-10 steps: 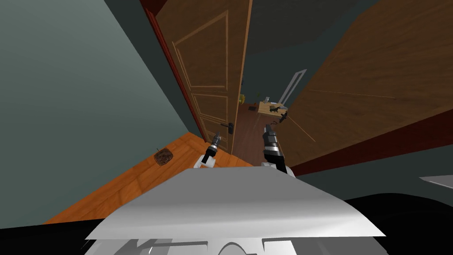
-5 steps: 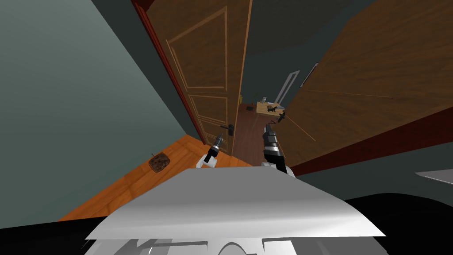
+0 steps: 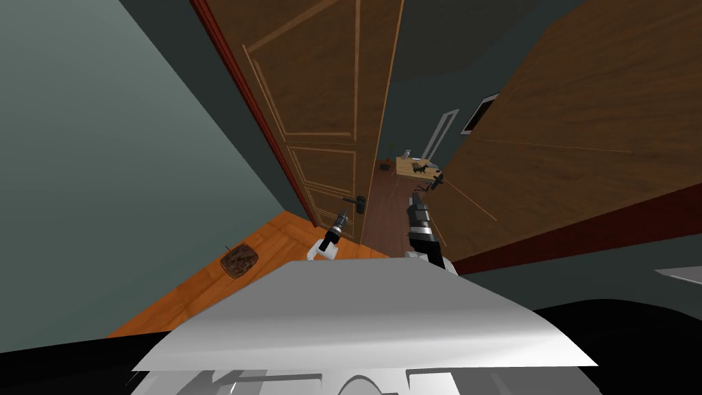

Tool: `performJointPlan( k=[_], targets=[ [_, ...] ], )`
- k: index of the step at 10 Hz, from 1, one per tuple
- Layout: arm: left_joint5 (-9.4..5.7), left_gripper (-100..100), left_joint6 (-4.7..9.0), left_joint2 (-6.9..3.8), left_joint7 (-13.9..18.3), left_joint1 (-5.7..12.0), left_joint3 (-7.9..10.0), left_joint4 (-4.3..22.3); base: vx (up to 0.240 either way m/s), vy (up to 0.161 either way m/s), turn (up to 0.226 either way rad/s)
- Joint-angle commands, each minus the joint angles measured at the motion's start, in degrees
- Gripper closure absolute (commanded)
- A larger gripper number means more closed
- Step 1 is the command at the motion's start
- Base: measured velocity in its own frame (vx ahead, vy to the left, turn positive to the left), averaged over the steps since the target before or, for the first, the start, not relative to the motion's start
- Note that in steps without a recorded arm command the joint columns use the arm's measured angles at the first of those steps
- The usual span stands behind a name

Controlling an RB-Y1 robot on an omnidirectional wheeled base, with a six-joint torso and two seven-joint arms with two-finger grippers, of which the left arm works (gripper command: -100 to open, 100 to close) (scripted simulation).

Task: Push the door open

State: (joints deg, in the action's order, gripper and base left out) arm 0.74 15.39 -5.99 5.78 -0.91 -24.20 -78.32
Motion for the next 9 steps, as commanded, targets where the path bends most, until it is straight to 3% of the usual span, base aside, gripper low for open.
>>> performJointPlan(
  k=[1,8,9],
  targets=[
    [-0.03,-100,0.06,0.18,-0.1,0.35,0.30,0.5,0.102,-0.020,-0.028],
    [-0.15,-100,0.29,1.21,-0.3,1.79,1.49,2.7,0.178,-0.085,-0.026],
    [-0.15,100,0.29,1.21,-0.3,1.79,1.49,2.7,-0.006,0.002,0.004]
  ],
)
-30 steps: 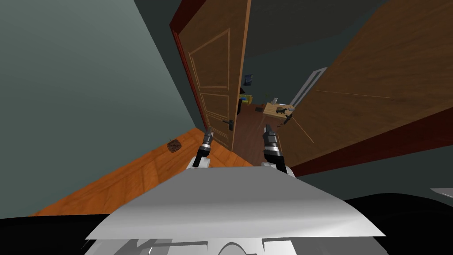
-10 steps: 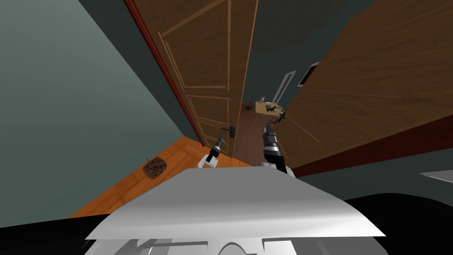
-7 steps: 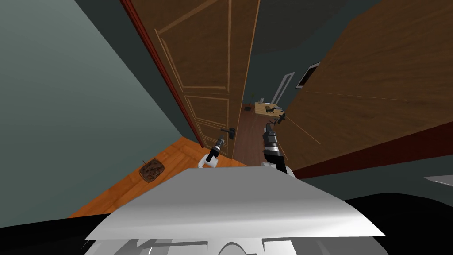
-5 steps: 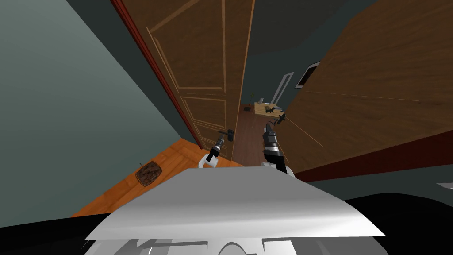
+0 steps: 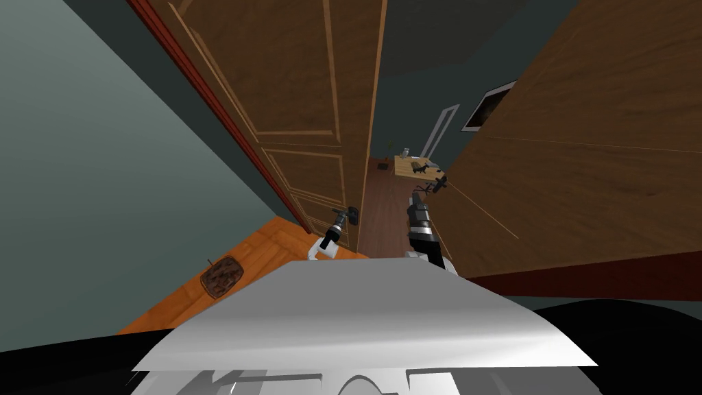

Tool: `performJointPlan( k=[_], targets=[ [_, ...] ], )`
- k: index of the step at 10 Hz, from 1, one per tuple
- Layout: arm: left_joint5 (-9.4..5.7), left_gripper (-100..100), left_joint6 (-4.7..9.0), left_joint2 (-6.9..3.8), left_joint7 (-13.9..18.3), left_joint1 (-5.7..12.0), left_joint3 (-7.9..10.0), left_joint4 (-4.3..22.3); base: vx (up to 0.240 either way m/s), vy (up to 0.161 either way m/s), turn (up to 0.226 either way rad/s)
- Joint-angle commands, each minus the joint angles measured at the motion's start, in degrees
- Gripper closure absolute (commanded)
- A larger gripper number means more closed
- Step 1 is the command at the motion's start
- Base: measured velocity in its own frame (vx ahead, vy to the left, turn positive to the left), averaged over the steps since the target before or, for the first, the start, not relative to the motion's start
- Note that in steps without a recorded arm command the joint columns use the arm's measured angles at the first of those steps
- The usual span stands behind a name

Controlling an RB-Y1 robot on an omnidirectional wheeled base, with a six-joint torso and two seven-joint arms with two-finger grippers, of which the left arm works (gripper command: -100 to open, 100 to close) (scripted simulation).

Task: Push the door open

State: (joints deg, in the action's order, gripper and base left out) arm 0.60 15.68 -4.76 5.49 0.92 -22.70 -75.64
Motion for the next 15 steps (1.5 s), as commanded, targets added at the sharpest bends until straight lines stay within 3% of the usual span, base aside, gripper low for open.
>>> performJointPlan(
  k=[1,5,15],
  targets=[
    [0.00,100,-0.01,-0.02,0.0,-0.04,-0.01,0.0,-0.021,0.011,-0.013],
    [0.00,100,-0.01,-0.02,0.0,-0.04,-0.01,0.0,-0.003,0.002,-0.004],
    [-0.44,100,0.26,-0.10,-1.6,2.30,6.83,2.9,0.134,-0.117,0.051]
  ],
)
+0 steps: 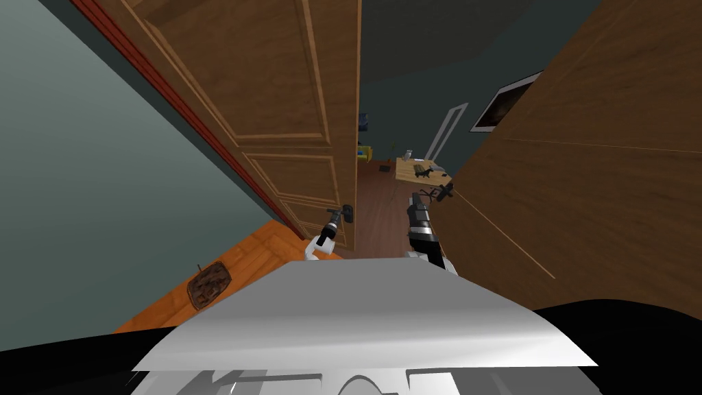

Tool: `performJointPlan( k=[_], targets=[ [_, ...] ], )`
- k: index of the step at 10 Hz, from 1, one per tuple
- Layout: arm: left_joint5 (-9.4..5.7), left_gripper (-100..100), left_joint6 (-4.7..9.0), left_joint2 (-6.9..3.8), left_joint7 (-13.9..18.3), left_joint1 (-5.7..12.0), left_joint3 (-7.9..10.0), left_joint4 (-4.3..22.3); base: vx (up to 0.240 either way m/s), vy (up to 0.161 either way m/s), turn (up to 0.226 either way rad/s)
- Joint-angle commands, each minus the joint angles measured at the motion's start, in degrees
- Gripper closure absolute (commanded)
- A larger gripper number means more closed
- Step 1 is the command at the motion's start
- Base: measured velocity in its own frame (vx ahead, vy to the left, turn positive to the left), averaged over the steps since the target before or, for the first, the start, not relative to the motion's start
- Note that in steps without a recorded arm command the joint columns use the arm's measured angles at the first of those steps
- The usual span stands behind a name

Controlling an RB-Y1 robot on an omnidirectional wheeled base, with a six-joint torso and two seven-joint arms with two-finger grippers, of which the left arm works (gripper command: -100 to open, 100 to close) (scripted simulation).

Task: Push the door open

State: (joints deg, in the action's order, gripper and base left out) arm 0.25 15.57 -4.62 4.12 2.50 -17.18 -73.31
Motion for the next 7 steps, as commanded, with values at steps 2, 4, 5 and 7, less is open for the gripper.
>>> performJointPlan(
  k=[2,4,5,7],
  targets=[
    [-0.18,100,0.42,-0.13,-0.5,1.08,2.52,1.1,0.091,-0.100,0.058],
    [-0.26,100,0.47,0.01,-0.7,1.45,3.75,1.6,0.088,-0.093,0.059],
    [-0.30,100,0.50,0.09,-0.9,1.64,4.37,1.9,0.085,-0.099,0.040],
    [-0.38,100,0.55,0.28,-1.2,2.01,5.61,2.4,0.095,-0.098,0.060]
  ],
)
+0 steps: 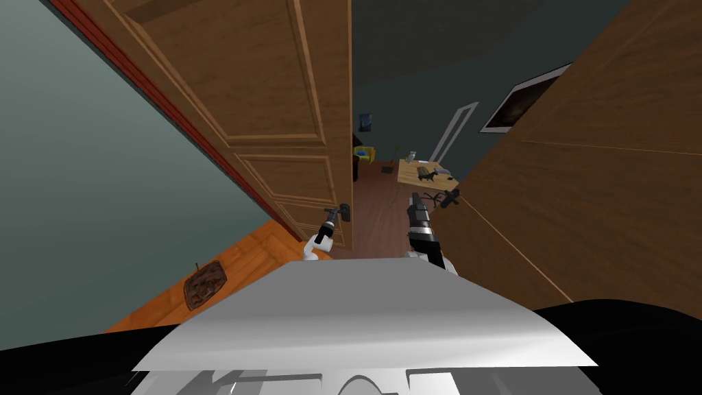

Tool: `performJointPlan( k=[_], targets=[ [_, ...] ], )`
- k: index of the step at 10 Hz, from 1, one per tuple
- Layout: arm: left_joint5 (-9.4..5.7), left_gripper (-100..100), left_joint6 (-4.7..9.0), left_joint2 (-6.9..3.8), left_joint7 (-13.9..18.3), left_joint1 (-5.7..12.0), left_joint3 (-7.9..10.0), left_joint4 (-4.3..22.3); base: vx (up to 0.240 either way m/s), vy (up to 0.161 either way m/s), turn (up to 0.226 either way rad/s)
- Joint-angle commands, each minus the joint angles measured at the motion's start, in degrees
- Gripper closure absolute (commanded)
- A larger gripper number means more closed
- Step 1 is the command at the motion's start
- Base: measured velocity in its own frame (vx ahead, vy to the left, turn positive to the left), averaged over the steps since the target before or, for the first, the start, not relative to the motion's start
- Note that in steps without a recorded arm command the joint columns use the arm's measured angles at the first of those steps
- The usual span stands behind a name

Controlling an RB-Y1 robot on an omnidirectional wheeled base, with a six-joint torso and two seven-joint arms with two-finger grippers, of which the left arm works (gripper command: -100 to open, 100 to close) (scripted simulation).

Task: Push the door open

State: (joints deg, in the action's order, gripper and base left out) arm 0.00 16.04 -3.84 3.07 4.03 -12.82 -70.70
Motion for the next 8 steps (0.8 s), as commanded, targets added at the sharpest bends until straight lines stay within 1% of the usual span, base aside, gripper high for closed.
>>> performJointPlan(
  k=[1,6,7,8],
  targets=[
    [-0.18,100,0.11,-0.40,-0.3,0.66,1.87,0.1,0.082,-0.116,0.070],
    [-0.37,100,0.23,0.28,-0.9,1.56,4.86,1.4,0.089,-0.097,0.048],
    [-0.45,100,0.28,0.59,-1.2,1.90,6.00,1.9,0.118,-0.138,0.090],
    [-0.48,100,0.30,0.76,-1.3,2.05,6.51,2.2,0.136,-0.157,0.102]
  ],
)
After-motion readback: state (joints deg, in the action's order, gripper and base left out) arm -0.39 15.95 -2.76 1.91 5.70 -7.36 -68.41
